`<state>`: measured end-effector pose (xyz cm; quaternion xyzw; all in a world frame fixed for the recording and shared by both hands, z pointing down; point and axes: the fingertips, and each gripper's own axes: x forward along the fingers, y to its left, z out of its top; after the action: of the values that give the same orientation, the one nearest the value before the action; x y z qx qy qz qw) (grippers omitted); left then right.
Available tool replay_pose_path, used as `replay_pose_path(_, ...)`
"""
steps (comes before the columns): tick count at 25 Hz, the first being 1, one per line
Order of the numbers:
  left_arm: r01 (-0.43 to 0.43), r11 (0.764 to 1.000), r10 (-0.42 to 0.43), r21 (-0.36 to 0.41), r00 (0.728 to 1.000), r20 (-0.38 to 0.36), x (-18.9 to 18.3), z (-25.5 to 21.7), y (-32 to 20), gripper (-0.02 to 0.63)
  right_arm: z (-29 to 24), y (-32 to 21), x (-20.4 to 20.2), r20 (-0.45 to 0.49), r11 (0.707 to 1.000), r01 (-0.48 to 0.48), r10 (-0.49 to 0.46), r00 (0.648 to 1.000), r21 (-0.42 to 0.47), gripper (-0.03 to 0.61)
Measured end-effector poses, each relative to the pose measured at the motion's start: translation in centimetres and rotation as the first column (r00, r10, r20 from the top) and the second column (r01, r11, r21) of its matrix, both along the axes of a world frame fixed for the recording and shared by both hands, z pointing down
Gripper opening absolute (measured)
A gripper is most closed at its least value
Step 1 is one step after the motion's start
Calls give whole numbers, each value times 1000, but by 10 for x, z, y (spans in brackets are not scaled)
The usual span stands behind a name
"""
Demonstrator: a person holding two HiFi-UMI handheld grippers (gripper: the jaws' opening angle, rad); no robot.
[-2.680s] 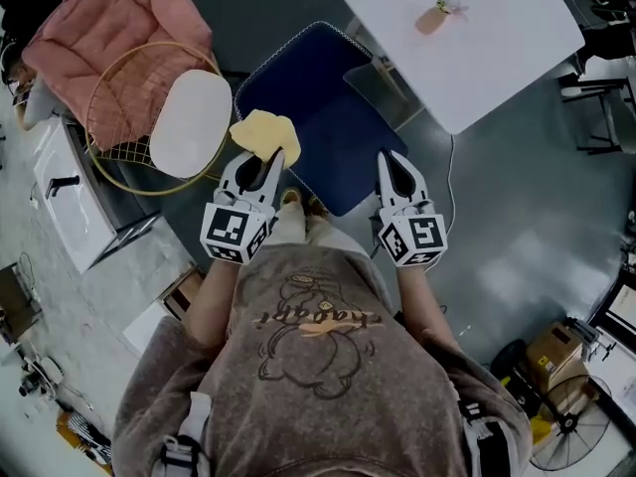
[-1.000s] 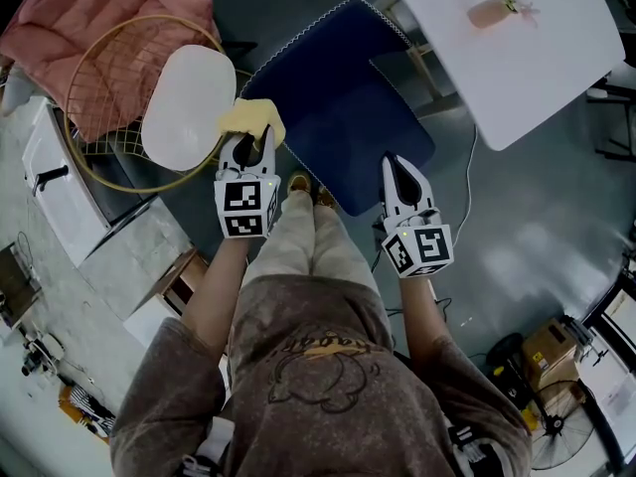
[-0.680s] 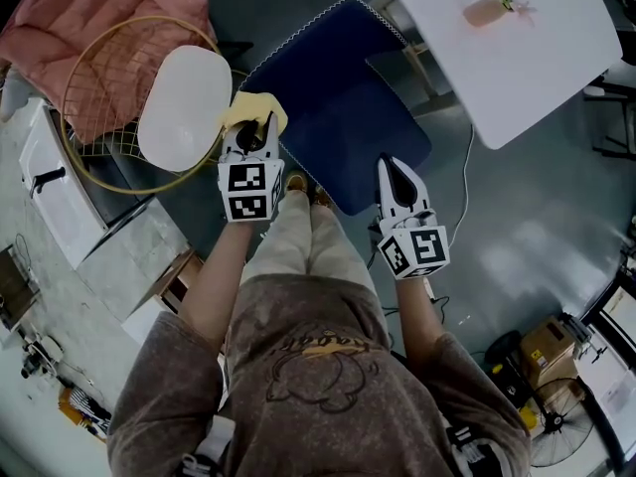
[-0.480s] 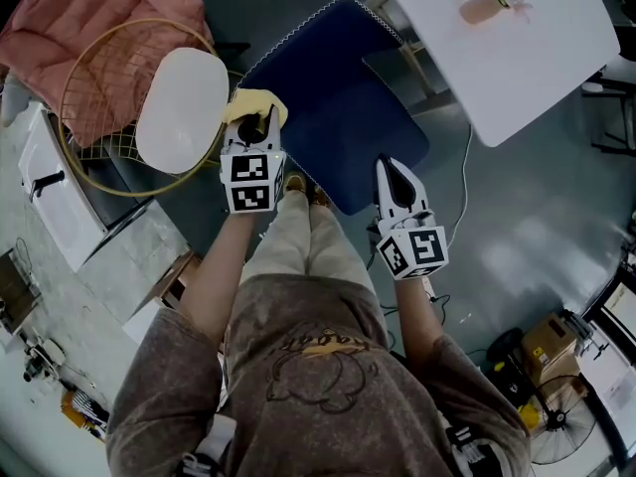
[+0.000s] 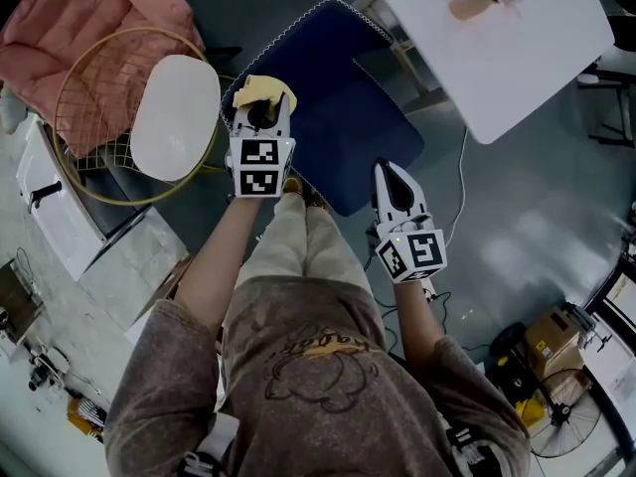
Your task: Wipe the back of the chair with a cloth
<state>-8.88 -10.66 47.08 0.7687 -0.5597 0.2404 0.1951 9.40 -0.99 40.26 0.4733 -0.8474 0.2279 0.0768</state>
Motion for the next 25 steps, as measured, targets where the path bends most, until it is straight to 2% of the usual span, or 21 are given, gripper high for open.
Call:
replay_pose_path(12,-86,995,87,41,996,-36,51,1,-56,52,4,-13,11,-12,1000,-26,26,1000,-9,26)
replay_pose_path(25,-231,971,230,63,973,22,110,14,-119,52,8,-14,27,-33,998,-60,59,998,-28,26)
